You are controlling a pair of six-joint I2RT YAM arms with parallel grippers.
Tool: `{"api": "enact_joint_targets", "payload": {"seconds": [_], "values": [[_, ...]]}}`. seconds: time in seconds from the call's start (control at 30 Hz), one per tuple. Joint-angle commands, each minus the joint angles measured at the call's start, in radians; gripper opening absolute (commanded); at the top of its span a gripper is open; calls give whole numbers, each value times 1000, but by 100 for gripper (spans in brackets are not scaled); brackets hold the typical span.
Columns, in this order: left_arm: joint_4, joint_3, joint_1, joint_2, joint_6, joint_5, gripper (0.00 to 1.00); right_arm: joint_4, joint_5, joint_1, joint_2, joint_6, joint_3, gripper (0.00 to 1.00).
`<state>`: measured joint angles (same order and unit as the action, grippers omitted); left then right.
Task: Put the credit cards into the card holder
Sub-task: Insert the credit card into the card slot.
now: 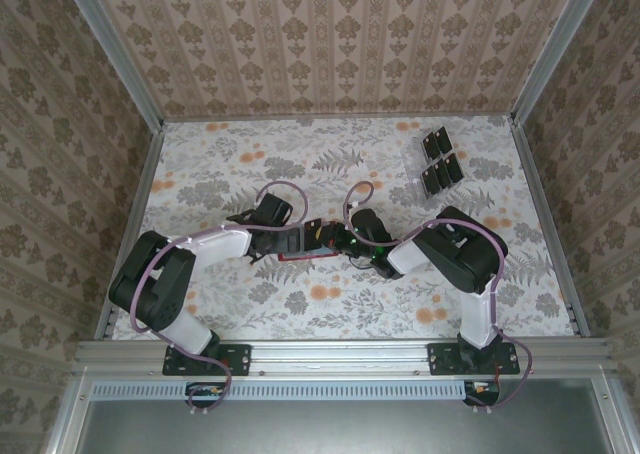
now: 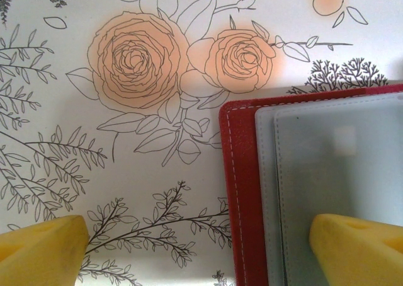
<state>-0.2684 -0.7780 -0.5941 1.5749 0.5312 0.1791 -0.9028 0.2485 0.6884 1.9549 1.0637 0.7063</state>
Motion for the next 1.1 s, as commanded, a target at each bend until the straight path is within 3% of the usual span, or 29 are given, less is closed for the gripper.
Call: {"api": "enact_joint_targets", "payload": {"seconds": [0.0,1.07], "values": [[-87,44,0,17,9,17,100,-43,23,10,25,18,-18,0],[-85,42,-1,19,10,21,100,-73,52,17,82,88,-30,0]]}}
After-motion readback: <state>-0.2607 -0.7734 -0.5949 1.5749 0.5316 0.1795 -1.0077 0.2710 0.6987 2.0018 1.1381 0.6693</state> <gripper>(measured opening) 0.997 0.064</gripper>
